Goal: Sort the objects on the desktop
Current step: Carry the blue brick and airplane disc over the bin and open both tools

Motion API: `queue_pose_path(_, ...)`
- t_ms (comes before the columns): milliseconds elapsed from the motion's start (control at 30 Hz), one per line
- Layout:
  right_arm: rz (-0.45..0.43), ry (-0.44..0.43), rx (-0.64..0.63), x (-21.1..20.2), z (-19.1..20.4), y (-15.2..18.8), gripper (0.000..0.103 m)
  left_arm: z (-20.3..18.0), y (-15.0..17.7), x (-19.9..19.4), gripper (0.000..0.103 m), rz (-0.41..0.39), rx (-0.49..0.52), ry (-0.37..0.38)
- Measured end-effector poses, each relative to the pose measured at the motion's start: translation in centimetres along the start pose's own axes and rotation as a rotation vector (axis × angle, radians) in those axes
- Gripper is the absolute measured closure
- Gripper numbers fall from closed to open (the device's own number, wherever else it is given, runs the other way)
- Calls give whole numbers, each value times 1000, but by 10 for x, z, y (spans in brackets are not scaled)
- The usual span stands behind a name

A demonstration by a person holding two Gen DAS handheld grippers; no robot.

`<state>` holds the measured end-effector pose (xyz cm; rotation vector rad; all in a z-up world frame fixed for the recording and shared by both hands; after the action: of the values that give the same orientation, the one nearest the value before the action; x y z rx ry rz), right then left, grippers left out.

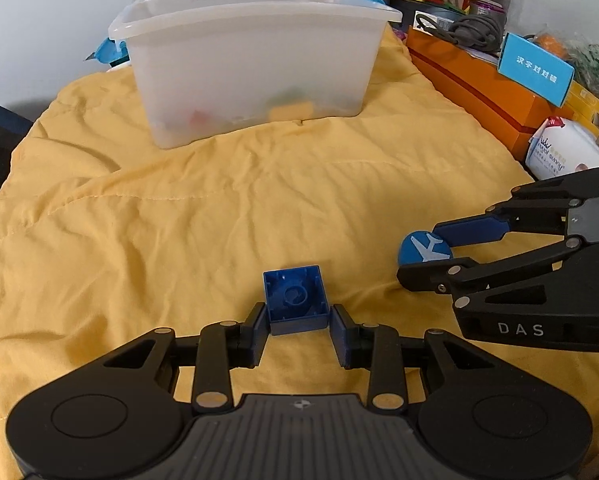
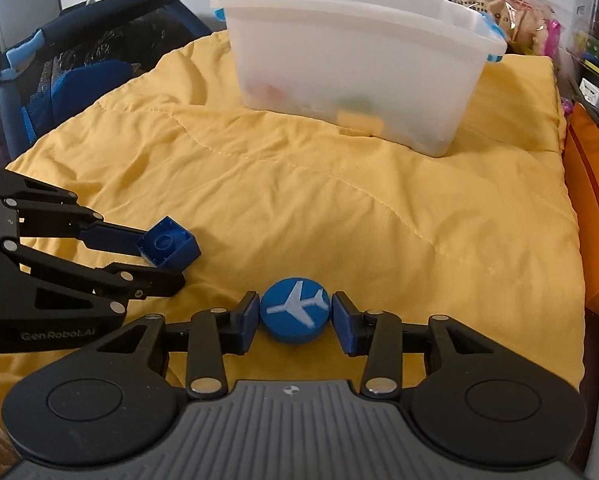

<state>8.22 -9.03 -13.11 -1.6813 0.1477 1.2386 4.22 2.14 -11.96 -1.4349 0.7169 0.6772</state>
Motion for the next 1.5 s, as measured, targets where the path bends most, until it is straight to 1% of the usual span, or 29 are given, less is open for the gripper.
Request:
queue_pose_path(33,1,9,1,1,-1,1,56,0,0,0,66,-3,4,-2)
queue_pose_path(67,2,14,7,2,-1,3,55,0,0,1,68,-5,7,-4)
queue_pose_path(133,3,7,33,5,-3,5,55,1,0,0,68,-5,6,0)
queue_pose_path(200,-2,6,35,5,-3,5,60,2,0,-1,68,3,-6,5)
queue_pose_path(267,7,20,11,2,0,5,61,3,-1,-4,68,7,-10,6)
queue_pose_path(333,19,20,8,0,1,3,61,4,-6,-11,68,-12,-13,3)
queue_pose_path(433,6,21,11,-7,-2,-6,61,9,-23,-22,68,-54,-24,-8)
queue_pose_path(533,-29,29,11,-15,-7,-23,61,16,-46,-33,68,-102,-29,-25)
queue_pose_path(633,-79,35,16,-23,-16,-50,61,25,-80,-43,68,-166,-20,-52)
queue_pose_path(833,-209,84,-13,-38,-40,-119,61,47,-153,-58,68,-283,-43,-87)
queue_pose_path(933,-254,103,-26,-41,-50,-149,61,52,-189,-62,68,-334,-34,-106)
queue_pose_path(1000,-275,114,-29,-41,-57,-167,61,53,-206,-61,68,-353,-19,-121)
queue_pose_path(1100,-278,111,-13,-36,-67,-188,61,54,-229,-51,68,-354,1,-135)
queue_pose_path(1233,-250,126,-21,-20,-75,-210,61,55,-252,-25,68,-312,19,-139)
queue_pose_path(1367,-238,122,2,-4,-89,-225,61,56,-256,0,68,-268,40,-147)
queue_pose_path(1500,-209,117,41,10,-102,-231,60,59,-254,21,68,-226,35,-146)
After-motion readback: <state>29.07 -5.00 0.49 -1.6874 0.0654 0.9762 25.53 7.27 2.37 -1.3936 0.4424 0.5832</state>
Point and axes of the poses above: each gripper's, at about its wrist camera, not at the fingertips, and x roughly the way its jaws point, z to its left, y to its underside, the point moved 4 cm from there along x, roughly the way its jaws point, and after that the axes turned 3 degrees about -y, right-handed, at the moved point
